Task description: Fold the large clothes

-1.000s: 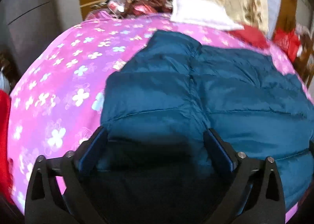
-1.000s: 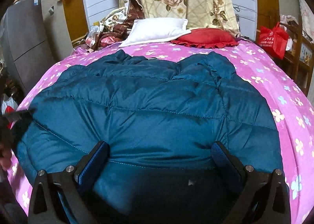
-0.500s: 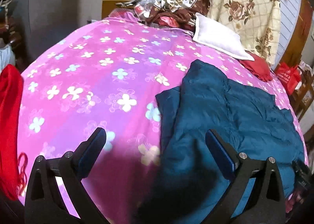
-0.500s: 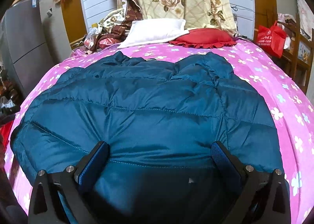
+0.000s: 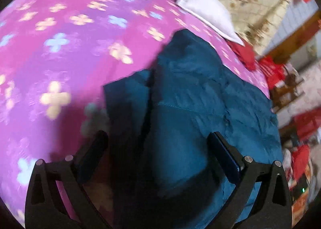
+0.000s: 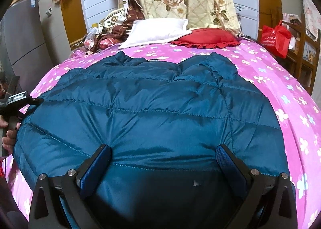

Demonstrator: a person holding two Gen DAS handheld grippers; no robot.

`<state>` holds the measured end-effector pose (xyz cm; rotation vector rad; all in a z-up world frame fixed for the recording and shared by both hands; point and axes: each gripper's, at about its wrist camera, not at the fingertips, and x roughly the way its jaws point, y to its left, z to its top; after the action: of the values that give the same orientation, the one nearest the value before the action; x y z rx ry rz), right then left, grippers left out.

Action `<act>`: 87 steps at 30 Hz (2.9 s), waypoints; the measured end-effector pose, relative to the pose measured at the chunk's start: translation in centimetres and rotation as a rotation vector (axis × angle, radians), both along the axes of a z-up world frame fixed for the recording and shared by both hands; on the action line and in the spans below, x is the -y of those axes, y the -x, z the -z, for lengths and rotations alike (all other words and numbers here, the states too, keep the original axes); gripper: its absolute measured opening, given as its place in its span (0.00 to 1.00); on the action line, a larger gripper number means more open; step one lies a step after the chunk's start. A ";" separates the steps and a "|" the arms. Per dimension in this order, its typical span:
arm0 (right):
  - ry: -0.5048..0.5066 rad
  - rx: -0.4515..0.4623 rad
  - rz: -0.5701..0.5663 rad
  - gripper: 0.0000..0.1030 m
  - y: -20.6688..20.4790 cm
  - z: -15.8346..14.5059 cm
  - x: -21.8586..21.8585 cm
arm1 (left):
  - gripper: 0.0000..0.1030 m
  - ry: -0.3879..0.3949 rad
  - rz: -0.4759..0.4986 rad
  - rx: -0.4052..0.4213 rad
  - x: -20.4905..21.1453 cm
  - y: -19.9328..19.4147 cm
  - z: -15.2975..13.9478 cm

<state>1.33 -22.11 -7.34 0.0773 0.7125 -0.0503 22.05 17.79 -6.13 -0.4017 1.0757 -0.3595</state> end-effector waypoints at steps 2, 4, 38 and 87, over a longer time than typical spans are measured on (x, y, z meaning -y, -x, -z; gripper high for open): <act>-0.003 -0.004 -0.002 1.00 0.0 0.0 0.0 | 0.98 0.004 0.032 0.020 0.4 -0.3 0.0; -0.004 -0.005 -0.001 1.00 0.0 0.0 0.1 | 0.79 -0.004 0.051 0.061 0.9 0.0 -0.2; -0.365 -0.162 -0.104 1.00 -4.1 1.7 18.6 | 0.73 -0.144 -0.038 0.160 1.1 1.2 0.9; -0.258 -0.158 -0.053 0.54 -6.9 -6.2 23.5 | 0.54 -0.294 0.026 0.221 10.3 -1.8 -4.8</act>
<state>8.25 -45.59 -1.18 0.3038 0.8758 0.0876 23.80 7.53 -1.30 -0.0836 0.9007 -0.2565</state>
